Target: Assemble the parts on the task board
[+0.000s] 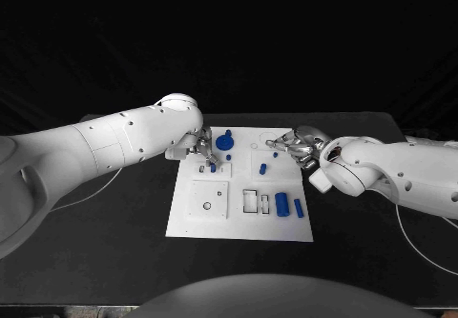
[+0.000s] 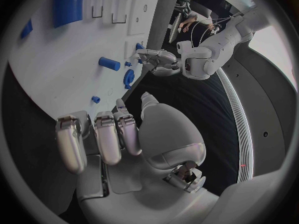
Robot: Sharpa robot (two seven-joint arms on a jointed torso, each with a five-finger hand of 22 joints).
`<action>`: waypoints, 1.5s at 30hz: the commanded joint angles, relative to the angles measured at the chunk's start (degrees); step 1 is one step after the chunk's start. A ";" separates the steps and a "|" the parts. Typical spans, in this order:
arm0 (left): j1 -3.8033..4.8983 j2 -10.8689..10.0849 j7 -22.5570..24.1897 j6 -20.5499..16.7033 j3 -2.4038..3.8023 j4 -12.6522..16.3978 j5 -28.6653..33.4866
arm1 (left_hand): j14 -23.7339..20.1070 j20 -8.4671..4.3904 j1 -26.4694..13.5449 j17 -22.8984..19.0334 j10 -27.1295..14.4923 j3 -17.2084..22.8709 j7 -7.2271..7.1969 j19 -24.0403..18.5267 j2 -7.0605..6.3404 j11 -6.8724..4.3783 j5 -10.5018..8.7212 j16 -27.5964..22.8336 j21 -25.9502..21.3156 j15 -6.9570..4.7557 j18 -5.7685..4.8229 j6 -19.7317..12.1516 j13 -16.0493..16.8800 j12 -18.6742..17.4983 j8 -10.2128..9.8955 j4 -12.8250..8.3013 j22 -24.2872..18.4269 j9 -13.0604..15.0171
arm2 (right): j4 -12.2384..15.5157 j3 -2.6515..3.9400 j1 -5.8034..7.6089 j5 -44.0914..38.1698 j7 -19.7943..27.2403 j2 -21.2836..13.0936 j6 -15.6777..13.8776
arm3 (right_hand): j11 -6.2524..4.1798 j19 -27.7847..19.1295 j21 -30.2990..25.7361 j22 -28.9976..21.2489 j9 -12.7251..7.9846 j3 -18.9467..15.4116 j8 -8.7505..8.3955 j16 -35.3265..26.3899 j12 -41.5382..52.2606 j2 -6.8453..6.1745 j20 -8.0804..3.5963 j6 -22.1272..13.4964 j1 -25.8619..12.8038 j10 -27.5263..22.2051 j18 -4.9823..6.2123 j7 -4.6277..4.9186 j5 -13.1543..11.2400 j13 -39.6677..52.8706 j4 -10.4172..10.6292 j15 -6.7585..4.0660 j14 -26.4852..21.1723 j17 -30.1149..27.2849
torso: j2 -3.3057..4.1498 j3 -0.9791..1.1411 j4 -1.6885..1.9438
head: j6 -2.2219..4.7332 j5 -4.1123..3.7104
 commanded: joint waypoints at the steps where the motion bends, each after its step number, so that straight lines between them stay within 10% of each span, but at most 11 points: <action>1: -0.01 0.00 0.02 1.30 0.00 0.05 0.44 | 5.93 -0.42 0.96 15.10 5.96 0.59 -0.29 5.83 0.03 -0.35 0.92 0.15 0.14 -0.44 -0.43 -0.10 15.08 0.14 -0.34 -0.03 15.09 0.11 | 0.06 0.00 -0.04 -0.28 0.18 0.01 0.58 | 0.48 6.00 0.26 15.07 0.05 -0.29 0.33 0.23 0.14 0.19 0.33 -0.25 0.37 5.90 -0.38 2.22 0.40 14.92 -0.08 0.43 5.88 15.09 | 0.01 -0.01 -0.02 | -0.09 0.05; 7: -0.02 0.03 0.40 1.19 -0.01 0.07 0.58 | 5.93 -0.58 3.68 15.10 5.96 2.77 -0.49 5.83 -1.10 -0.54 8.59 0.15 0.14 -0.63 -0.43 -0.01 15.08 0.14 -0.84 -0.01 15.09 0.33 | 0.08 0.00 -0.04 -0.28 0.18 0.00 0.56 | 0.49 6.00 0.26 15.07 0.06 -0.29 0.36 0.23 0.14 0.21 0.34 -0.25 0.47 5.90 -0.38 2.23 0.52 14.92 -0.12 0.44 5.88 15.09 | 0.04 -0.02 -0.03 | -0.01 0.01; 13: -0.02 0.04 1.11 0.86 -0.01 0.15 0.84 | 5.93 -0.68 5.45 15.10 5.96 5.26 -0.57 5.83 -1.97 -0.63 11.14 0.15 0.14 -0.69 -0.43 0.25 15.08 0.14 -1.10 -0.06 15.09 0.61 | 0.08 0.00 -0.04 -0.28 0.17 0.03 0.56 | 0.51 6.00 0.26 15.07 0.06 -0.28 0.42 0.23 0.14 0.24 0.36 -0.24 0.62 5.90 -0.38 2.25 0.77 14.92 -0.17 0.46 5.88 15.09 | 0.04 -0.01 0.03 | -0.07 -0.07; 45: -0.03 -4.33 1.42 -7.60 -0.02 3.10 6.84 | 5.93 -0.81 7.58 15.10 5.96 10.07 -0.49 5.83 -5.43 -0.61 11.68 0.15 0.14 -0.73 -0.43 0.63 15.08 0.14 -1.42 0.03 15.09 1.43 | -0.50 0.00 -0.08 -0.28 0.34 -0.08 0.58 | 0.53 6.00 0.26 15.07 0.06 -0.30 0.49 0.23 0.14 0.24 0.39 -0.25 0.80 5.90 -0.38 2.27 1.07 14.92 -0.22 0.48 5.88 15.09 | 0.02 0.00 0.03 | -0.16 -0.12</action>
